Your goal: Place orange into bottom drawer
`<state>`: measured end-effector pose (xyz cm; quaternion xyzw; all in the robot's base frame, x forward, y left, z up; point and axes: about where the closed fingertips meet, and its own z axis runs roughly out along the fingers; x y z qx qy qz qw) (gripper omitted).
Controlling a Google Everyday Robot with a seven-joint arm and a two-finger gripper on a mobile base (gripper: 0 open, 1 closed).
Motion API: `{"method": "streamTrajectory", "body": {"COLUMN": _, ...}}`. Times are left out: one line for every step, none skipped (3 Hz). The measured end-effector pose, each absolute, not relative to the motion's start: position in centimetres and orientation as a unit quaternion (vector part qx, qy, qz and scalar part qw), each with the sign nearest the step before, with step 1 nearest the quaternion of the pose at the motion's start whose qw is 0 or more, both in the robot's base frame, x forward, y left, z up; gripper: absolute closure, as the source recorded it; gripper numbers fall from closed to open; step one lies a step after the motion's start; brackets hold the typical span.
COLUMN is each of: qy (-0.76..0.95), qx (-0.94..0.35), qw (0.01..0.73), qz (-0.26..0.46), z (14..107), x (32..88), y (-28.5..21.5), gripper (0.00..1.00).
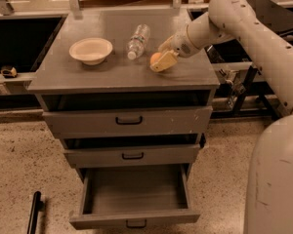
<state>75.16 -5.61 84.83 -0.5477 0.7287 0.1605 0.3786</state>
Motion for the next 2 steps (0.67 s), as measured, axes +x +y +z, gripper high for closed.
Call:
{"method": "streamTrajectory", "body": {"qy": 0.728, "qx": -0.537, "qw": 0.387, "qz": 0.177, "z": 84.36, "x": 75.37, "y": -6.21, "gripper": 0.61}}
{"method": "streamTrajectory", "body": {"qy": 0.702, "qx": -0.527, "qw": 0.421, "qz": 0.227, "z": 85.07, "x": 75.03, "y": -6.4, "gripper": 0.84}}
